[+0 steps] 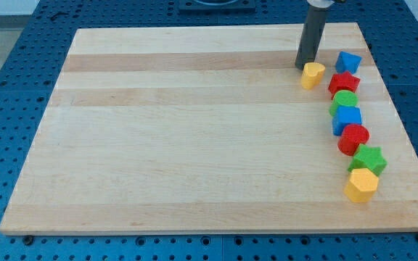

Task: Move yellow heart closer to red star

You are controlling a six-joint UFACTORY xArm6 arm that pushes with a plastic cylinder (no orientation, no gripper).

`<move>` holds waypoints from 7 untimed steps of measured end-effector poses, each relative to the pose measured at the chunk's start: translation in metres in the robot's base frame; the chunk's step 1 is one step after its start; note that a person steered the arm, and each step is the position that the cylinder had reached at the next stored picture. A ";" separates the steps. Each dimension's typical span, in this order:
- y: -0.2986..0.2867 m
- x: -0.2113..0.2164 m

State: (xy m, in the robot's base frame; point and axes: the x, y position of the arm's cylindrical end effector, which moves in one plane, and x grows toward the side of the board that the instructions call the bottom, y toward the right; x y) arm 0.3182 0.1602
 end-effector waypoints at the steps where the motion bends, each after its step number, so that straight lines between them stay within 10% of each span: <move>1: -0.007 -0.006; 7: -0.002 0.027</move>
State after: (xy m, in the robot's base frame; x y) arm 0.3455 0.1586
